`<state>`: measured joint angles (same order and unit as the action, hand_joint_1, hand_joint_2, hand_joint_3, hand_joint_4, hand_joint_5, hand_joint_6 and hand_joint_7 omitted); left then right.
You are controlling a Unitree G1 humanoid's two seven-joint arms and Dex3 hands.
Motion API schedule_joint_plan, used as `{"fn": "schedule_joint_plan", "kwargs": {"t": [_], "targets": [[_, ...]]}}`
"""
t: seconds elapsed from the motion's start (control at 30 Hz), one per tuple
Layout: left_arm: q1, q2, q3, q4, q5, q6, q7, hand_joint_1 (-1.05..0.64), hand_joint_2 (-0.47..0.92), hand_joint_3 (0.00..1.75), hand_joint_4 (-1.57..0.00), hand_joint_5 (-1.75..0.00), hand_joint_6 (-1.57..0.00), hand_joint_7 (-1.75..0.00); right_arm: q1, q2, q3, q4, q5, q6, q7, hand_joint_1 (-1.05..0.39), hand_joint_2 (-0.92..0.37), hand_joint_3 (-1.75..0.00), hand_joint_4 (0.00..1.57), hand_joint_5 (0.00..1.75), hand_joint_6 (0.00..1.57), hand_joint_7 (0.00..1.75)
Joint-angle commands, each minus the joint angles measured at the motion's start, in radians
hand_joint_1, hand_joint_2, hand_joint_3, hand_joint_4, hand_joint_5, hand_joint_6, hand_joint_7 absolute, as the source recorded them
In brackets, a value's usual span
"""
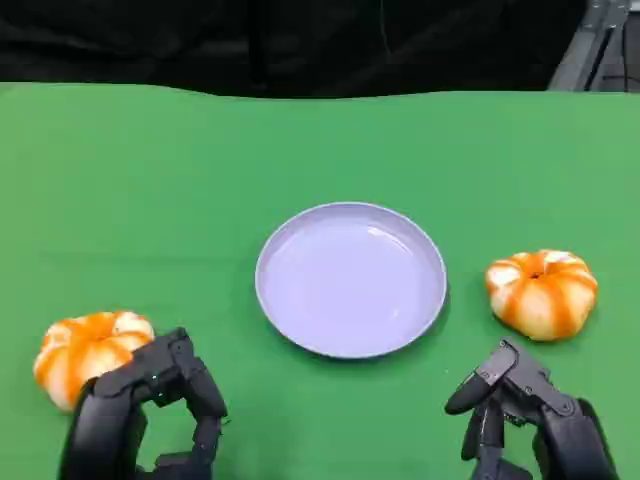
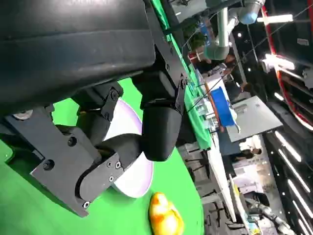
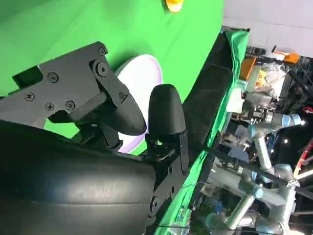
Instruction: Grasp the bread from the table and place it into the plate.
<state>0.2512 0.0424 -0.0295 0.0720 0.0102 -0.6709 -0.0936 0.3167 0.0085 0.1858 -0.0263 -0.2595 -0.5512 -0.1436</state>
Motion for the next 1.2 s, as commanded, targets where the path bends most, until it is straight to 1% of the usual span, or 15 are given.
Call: {"fn": "schedule_joint_plan", "kwargs": {"t": [0.03, 0.23, 0.4, 0.5, 0.53, 0.57, 0.63, 0.67, 0.7, 0.77, 0.8, 0.87, 1.03, 1.13, 1.2], "targets": [[-0.010, 0.015, 0.010, 0.006, -0.009, 0.008, -0.006, -0.17, 0.32, 1.47, -0.79, -1.75, -0.74, -1.56, 0.000, -0.001, -0.010, 0.005, 0.003, 0.002, -0.005, -0.16, -0.68, -1.46, 0.76, 1.75, 0.46, 1.75], [-0.008, 0.014, 0.013, 0.009, 0.004, 0.005, 0.002, -0.19, 0.31, 1.48, -0.79, -1.75, -0.74, -1.56, 0.003, -0.003, -0.011, 0.013, 0.001, -0.015, -0.006, -0.15, -0.68, -1.47, 0.77, 1.75, 0.46, 1.75], [-0.004, 0.013, 0.014, 0.006, 0.003, 0.016, 0.004, -0.19, 0.32, 1.47, -0.78, -1.75, -0.75, -1.56, 0.011, -0.003, -0.008, 0.005, -0.012, -0.008, -0.008, -0.16, -0.68, -1.47, 0.77, 1.75, 0.46, 1.75], [-0.014, 0.044, 0.043, -0.005, 0.128, 0.052, 0.055, -0.20, 0.34, 1.44, -0.75, -1.72, -0.73, -1.55, 0.015, 0.002, -0.004, 0.000, -0.022, 0.006, -0.011, -0.16, -0.68, -1.47, 0.78, 1.75, 0.45, 1.75], [-0.020, 0.063, 0.056, -0.012, 0.199, 0.075, 0.081, -0.19, 0.36, 1.40, -0.73, -1.68, -0.71, -1.49, 0.015, 0.003, -0.003, -0.002, -0.035, 0.012, -0.016, -0.16, -0.68, -1.47, 0.78, 1.75, 0.45, 1.75], [-0.023, 0.074, 0.063, -0.018, 0.247, 0.091, 0.099, -0.18, 0.43, 1.25, -0.70, -1.59, -0.70, -1.31, 0.016, 0.004, -0.003, -0.004, -0.044, 0.016, -0.020, -0.16, -0.67, -1.47, 0.80, 1.75, 0.45, 1.75], [-0.026, 0.105, 0.071, -0.047, 0.359, 0.141, 0.132, -0.17, 0.48, 1.15, -0.68, -1.54, -0.71, -1.20, 0.015, 0.006, -0.003, -0.004, -0.063, 0.024, -0.028, -0.16, -0.67, -1.47, 0.81, 1.75, 0.46, 1.75], [-0.028, 0.123, 0.073, -0.066, 0.421, 0.169, 0.149, -0.23, 0.60, 0.84, -0.59, -1.27, -0.67, -0.86, 0.013, 0.007, -0.002, -0.002, -0.070, 0.027, -0.032, -0.16, -0.67, -1.46, 0.83, 1.75, 0.46, 1.75], [-0.029, 0.140, 0.074, -0.083, 0.482, 0.193, 0.167, -0.25, 0.70, 0.62, -0.57, -1.15, -0.70, -0.63, 0.011, 0.007, -0.002, 0.001, -0.074, 0.028, -0.035, -0.16, -0.67, -1.46, 0.84, 1.75, 0.46, 1.75], [-0.031, 0.173, 0.070, -0.119, 0.606, 0.240, 0.208, -0.35, 0.87, 0.25, -0.51, -1.00, -0.71, -0.32, 0.008, 0.009, -0.001, 0.006, -0.079, 0.026, -0.040, -0.16, -0.67, -1.46, 0.84, 1.75, 0.45, 1.75], [-0.029, 0.188, 0.067, -0.145, 0.672, 0.278, 0.220, -0.40, 0.90, 0.20, -0.47, -0.97, -0.68, -0.26, 0.007, 0.010, 0.000, 0.007, -0.081, 0.025, -0.041, -0.16, -0.67, -1.46, 0.84, 1.75, 0.45, 1.75], [-0.024, 0.213, 0.058, -0.198, 0.785, 0.348, 0.234, -0.51, 0.92, 0.16, -0.32, -0.86, -0.58, -0.15, 0.005, 0.012, 0.000, 0.009, -0.083, 0.023, -0.046, -0.15, -0.67, -1.46, 0.84, 1.75, 0.45, 1.75], [-0.017, 0.229, 0.034, -0.230, 0.826, 0.406, 0.250, -0.55, 0.92, 0.15, -0.27, -0.81, -0.54, -0.11, 0.004, 0.010, 0.002, 0.010, -0.083, 0.023, -0.051, -0.15, -0.67, -1.46, 0.84, 1.75, 0.45, 1.75], [-0.032, 0.266, 0.001, -0.309, 1.048, 0.606, 0.102, -0.64, 0.92, 0.14, -0.04, -0.70, -0.35, -0.03, 0.012, 0.015, 0.009, -0.008, -0.081, 0.039, -0.048, -0.17, -0.67, -1.47, 0.84, 1.75, 0.45, 1.75], [-0.033, 0.271, -0.015, -0.330, 1.084, 0.657, 0.075, -0.65, 0.92, 0.14, -0.01, -0.68, -0.32, -0.01, 0.013, 0.015, 0.011, -0.012, -0.081, 0.043, -0.049, -0.17, -0.67, -1.47, 0.85, 1.75, 0.45, 1.75]]}}
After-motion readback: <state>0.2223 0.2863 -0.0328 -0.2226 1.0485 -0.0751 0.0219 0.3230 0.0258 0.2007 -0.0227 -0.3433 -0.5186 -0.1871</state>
